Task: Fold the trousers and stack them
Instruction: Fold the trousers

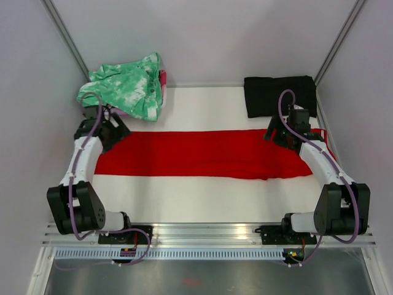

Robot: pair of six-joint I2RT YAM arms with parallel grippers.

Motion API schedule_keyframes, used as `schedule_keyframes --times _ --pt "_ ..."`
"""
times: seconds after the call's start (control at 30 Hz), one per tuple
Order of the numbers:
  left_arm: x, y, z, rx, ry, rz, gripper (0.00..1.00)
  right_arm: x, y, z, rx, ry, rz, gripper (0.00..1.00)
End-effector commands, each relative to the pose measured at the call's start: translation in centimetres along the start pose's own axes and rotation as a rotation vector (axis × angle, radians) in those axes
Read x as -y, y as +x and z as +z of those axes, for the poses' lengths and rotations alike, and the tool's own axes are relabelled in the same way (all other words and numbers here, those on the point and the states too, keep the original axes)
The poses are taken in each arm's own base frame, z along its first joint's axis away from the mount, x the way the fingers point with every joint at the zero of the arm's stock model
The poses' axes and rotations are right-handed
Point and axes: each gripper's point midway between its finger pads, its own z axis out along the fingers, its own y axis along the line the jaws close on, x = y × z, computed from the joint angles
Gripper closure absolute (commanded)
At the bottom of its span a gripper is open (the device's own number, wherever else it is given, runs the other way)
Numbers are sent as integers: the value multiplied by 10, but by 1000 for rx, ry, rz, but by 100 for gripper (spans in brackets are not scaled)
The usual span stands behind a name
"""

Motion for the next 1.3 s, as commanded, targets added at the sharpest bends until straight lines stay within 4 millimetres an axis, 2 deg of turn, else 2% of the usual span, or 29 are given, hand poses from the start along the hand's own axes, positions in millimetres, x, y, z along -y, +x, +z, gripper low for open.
schedule_keyframes --times 0.0,0.03,0.07,0.1,0.13,0.17,0.23,0.37,0.4,0.47,0.5,0.6,0.63,0.77,0.9,1.03,1.13,1.27 --pt "-21 -59 -20 120 75 23 0 -43 -38 -23 96 -165 -57 10" --pt "-16 -67 -21 129 144 72 7 -51 -40 -24 104 -194 -68 8" --pt "-18 -78 -12 143 172 83 13 -57 -43 -24 116 -219 -73 6" --pt "-31 -89 -8 154 173 61 16 -68 -49 -25 142 -255 -85 5" --pt "-33 -98 -6 165 200 79 17 -73 -48 -21 129 -274 -95 5" --pt "-41 -102 5 157 192 82 16 -79 -54 -22 138 -287 -102 3" --pt "-57 -114 8 174 161 148 16 -84 -48 -13 97 -285 -114 3" --pt "-91 -118 19 180 120 177 16 -85 -43 -2 75 -271 -120 2" --pt "-110 -116 23 173 112 140 16 -87 -41 0 63 -274 -121 2" --pt "-124 -120 24 202 126 129 17 -87 -38 8 41 -267 -121 2" --pt "-136 -116 28 198 111 131 17 -87 -37 11 44 -265 -120 2" --pt "-154 -121 37 200 40 208 16 -83 -39 18 55 -241 -119 2" --pt "-160 -118 45 174 26 228 13 -81 -38 20 54 -234 -117 2" --pt "-170 -118 59 153 5 292 12 -74 -45 27 71 -182 -106 2" --pt "-184 -108 76 120 -29 343 14 -71 -45 34 67 -154 -69 2" --pt "-178 -102 90 90 31 338 19 -68 -41 38 51 -134 -37 2" --pt "-179 -100 97 83 37 343 20 -64 -40 34 60 -118 -29 2" --pt "-179 -87 106 47 59 350 23 -65 -44 29 70 -116 -4 2"
